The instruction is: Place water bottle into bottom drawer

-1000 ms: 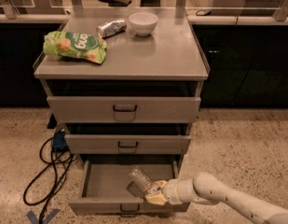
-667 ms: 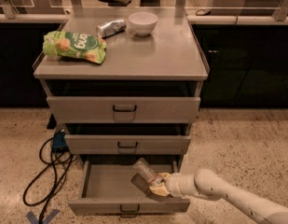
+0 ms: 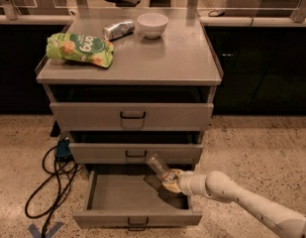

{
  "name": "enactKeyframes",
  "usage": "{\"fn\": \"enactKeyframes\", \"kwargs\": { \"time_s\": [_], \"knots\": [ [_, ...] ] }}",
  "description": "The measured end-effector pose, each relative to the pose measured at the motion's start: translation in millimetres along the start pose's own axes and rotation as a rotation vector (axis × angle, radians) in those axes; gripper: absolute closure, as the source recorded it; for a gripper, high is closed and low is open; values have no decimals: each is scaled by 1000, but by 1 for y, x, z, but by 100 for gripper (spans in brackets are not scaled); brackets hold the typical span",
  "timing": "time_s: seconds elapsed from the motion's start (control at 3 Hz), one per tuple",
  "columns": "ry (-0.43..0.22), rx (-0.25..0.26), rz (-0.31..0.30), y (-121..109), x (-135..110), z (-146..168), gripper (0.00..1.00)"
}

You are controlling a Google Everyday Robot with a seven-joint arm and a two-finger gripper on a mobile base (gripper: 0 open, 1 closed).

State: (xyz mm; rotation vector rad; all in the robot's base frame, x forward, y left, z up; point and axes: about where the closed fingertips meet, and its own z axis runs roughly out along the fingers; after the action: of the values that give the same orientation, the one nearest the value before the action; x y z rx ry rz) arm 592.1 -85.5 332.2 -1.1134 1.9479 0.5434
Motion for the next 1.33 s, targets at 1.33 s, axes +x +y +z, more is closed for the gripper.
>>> {"fn": "enactKeyframes", "kwargs": {
  "time_s": [1.33],
  "knots": [
    [415, -64, -39, -30, 88, 128, 100]
  ]
}}
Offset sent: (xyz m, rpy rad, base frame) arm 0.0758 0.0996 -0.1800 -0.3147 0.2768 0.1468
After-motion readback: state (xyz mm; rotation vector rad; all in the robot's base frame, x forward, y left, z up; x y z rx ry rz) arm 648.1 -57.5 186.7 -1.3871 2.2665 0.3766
